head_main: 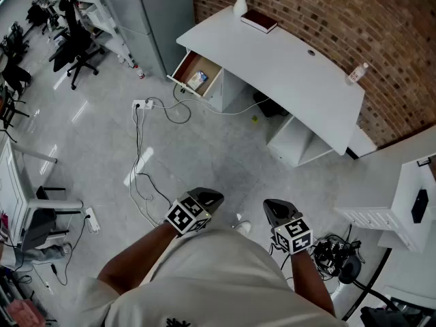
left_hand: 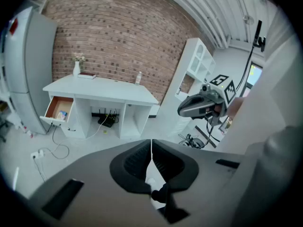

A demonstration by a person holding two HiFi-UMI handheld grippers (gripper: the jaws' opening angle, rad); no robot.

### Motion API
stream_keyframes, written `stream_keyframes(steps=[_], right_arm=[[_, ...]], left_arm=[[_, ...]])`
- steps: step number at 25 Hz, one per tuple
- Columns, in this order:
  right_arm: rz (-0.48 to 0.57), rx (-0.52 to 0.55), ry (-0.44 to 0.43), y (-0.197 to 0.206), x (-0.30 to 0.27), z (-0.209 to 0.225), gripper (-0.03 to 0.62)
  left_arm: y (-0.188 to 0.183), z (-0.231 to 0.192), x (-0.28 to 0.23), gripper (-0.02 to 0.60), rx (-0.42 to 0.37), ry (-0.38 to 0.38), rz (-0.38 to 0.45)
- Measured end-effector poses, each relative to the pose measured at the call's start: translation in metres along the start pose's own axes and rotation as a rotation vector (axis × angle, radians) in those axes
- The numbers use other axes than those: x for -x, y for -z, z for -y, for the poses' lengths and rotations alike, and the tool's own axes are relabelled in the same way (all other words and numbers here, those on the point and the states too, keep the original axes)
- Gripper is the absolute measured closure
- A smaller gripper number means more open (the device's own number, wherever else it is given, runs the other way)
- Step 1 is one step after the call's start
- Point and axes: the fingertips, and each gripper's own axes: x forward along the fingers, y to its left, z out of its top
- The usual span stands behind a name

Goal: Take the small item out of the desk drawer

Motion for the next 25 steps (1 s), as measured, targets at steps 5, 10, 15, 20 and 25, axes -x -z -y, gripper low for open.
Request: stream_keyframes(steps=[5,10,15,20,25], right_arm=[[-0.02,0.049,-0.043,-0.031,-0.052,-0.052,0.563],[-0.041,0.091,-0.08,-0.059,-0.101,-0.097,0.563],[-0.032,0.069,-0.088,-0.087,-0.145,-0.128,0.562],[-0.008,0.065,-0.072,-0.11,-0.18,-0.14,0.559],[-0.024,0.069,-0.094,-0.133,-0.21,-0.115,0.444]], left_arm=[[0.016,-0.048,0.057,0.555,0.101,-0.041,0.077],[0.046,-0.098,0.11,0.554,0.126,-0.119,0.104],[0.069,-0.14,0.157,0.554,0.134,-0.169,0.129],[0.085,-0.172,0.169,0.552,0.146,-0.174,0.128],[0.069,-0.21,0.145,0.48,0.187,-0.157,0.112]])
